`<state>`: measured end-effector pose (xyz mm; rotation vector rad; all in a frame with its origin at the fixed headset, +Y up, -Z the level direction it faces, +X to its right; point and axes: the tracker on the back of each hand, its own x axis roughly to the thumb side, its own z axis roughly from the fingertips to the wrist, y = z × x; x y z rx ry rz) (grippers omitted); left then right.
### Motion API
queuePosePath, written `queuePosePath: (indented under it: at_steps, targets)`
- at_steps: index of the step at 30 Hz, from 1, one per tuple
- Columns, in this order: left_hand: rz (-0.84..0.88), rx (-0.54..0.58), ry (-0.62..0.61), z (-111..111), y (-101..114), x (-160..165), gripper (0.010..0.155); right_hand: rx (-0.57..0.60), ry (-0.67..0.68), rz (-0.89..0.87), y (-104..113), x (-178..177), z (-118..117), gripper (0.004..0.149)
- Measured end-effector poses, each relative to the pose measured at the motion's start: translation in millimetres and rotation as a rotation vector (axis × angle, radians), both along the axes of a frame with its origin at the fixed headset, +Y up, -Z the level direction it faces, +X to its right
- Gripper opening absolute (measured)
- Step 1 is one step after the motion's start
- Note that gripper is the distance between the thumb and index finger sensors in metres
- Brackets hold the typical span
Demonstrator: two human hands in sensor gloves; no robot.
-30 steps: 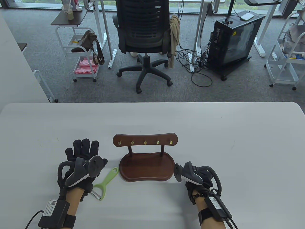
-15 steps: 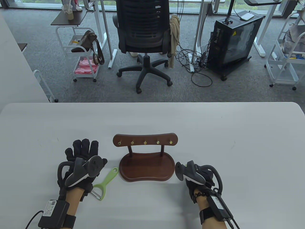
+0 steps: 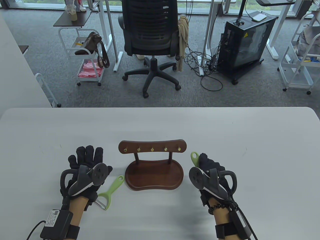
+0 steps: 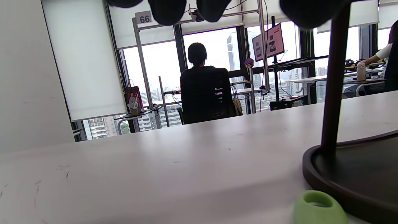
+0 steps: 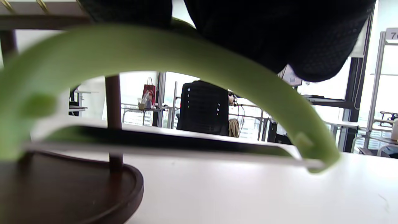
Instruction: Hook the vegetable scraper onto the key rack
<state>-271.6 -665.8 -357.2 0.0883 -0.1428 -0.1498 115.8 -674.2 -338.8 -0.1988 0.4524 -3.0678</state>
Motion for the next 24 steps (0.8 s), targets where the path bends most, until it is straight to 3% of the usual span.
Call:
queuePosePath:
  at_steps: [9,24]
  targets:
    - [0.002,0.003,0.003,-0.3,0.4,-0.1,0.081,0.182,0.07,-0.022,23.1,-18.0,14.8,0.069]
    - [0.005,0.008,0.011,-0.5,1.0,-0.5,0.08,0.214,0.095,0.06,20.9,-39.7,8.7,0.07]
